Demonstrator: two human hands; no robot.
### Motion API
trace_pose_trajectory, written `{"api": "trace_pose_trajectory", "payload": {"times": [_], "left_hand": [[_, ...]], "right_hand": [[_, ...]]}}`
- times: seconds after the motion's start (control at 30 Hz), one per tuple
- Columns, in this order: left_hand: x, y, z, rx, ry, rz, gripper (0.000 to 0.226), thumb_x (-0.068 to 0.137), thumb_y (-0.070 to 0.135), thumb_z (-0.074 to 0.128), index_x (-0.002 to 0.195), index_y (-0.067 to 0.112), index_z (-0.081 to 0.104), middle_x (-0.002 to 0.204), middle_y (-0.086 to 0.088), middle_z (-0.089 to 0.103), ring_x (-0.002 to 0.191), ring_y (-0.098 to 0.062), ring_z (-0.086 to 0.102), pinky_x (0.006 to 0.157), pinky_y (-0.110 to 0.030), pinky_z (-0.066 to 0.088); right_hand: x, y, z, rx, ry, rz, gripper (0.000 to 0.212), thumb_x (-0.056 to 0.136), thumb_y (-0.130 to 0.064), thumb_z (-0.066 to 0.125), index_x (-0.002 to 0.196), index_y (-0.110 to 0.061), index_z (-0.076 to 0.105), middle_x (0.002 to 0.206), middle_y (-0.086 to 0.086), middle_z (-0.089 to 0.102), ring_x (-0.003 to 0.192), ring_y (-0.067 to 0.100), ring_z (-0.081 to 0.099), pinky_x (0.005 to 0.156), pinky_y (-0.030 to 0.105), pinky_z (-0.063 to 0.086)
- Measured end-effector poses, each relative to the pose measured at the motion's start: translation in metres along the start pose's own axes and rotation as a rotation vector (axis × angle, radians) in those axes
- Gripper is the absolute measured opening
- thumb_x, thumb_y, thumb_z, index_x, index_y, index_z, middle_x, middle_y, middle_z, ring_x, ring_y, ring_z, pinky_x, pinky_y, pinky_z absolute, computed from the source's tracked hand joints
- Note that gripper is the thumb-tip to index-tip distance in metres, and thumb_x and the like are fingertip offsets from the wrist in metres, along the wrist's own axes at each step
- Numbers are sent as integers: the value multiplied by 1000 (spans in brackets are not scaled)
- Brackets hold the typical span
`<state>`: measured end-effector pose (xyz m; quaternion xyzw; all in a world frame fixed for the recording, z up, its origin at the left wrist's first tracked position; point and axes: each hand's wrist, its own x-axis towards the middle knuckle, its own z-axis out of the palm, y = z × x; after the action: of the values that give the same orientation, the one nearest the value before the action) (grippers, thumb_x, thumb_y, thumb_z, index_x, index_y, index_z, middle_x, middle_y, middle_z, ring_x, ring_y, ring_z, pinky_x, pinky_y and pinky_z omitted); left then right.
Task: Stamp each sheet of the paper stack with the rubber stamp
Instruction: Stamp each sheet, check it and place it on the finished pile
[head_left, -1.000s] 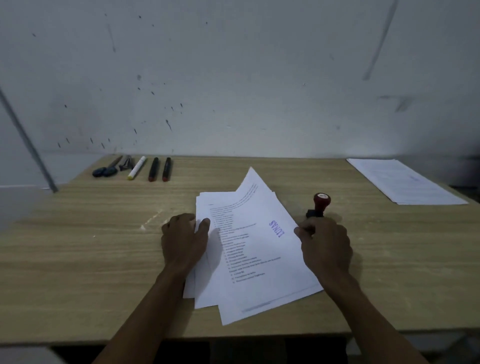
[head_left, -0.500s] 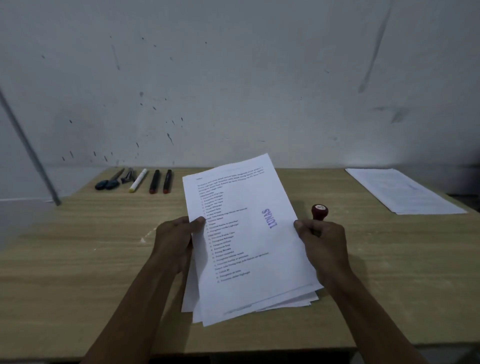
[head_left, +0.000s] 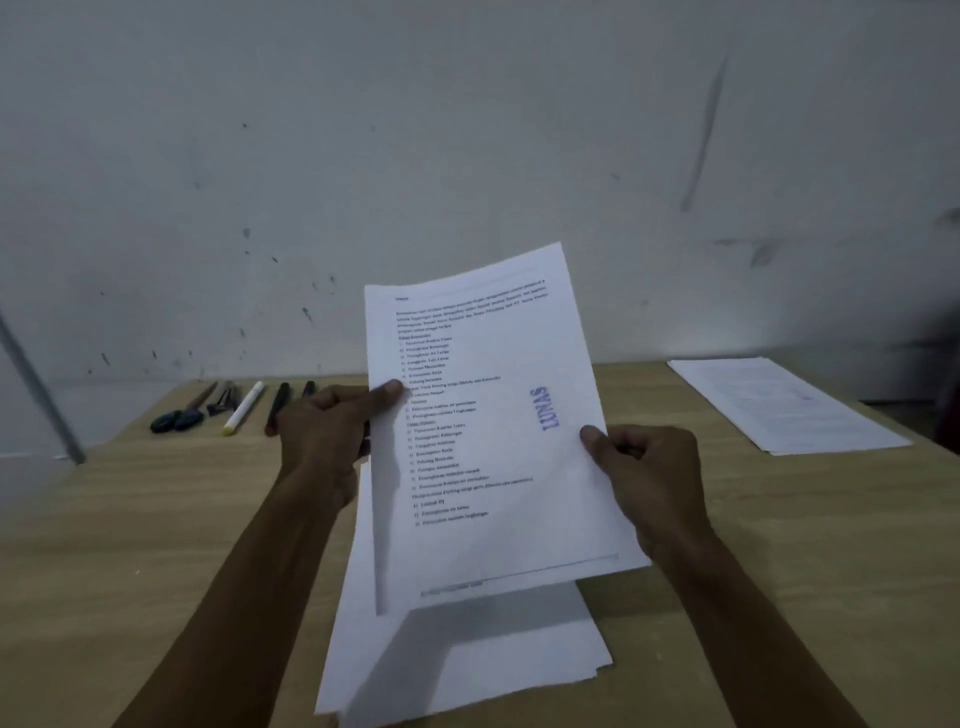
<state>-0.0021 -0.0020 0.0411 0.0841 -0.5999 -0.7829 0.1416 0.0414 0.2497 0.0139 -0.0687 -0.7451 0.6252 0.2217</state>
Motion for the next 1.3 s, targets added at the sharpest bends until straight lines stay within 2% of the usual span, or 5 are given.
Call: {"api": "trace_pose_trajectory", "payload": {"times": [0.13, 0.33, 0.67, 1.07, 1.3], "left_hand": [[9, 22, 45, 137, 16, 131, 22, 71, 16, 84, 75, 0, 69, 76, -13, 72, 64, -24, 67, 63, -32, 57], [27, 26, 129, 331, -81, 270, 18, 80, 15, 77, 71, 1, 69, 70, -9, 69, 46, -16, 60, 35, -14, 37], [47, -38, 285, 695, -430, 170, 10, 83, -4, 59, 80, -10, 66, 75, -20, 71, 44, -19, 66, 32, -15, 37], [78, -155, 429, 870, -545, 12, 12, 78, -1, 59, 88, -7, 60, 75, -21, 70, 57, -30, 71, 39, -23, 44], [107, -202, 484, 872, -453, 27, 6, 76, 6, 67, 79, 3, 63, 85, -18, 71, 76, -33, 71, 64, -36, 59]], "right_hand": [[38, -11, -20, -79, 45, -19, 24, 94, -18, 65, 72, -12, 73, 71, -2, 71, 67, 13, 67, 61, 22, 53], [98, -18, -77, -384, 199, -57, 17, 91, -25, 68, 84, -11, 74, 78, 1, 69, 79, 19, 65, 69, 27, 46], [181, 39, -172, -925, 288, 149, 20, 95, -24, 58, 112, -15, 61, 115, 10, 63, 106, 32, 61, 79, 35, 43], [273, 137, -255, -1041, 355, 277, 22, 92, -27, 63, 97, -6, 61, 85, 7, 59, 70, 22, 56, 64, 30, 47], [323, 170, -281, -1069, 360, 281, 19, 94, -25, 59, 102, -7, 60, 102, 10, 64, 91, 29, 63, 68, 30, 39]]}}
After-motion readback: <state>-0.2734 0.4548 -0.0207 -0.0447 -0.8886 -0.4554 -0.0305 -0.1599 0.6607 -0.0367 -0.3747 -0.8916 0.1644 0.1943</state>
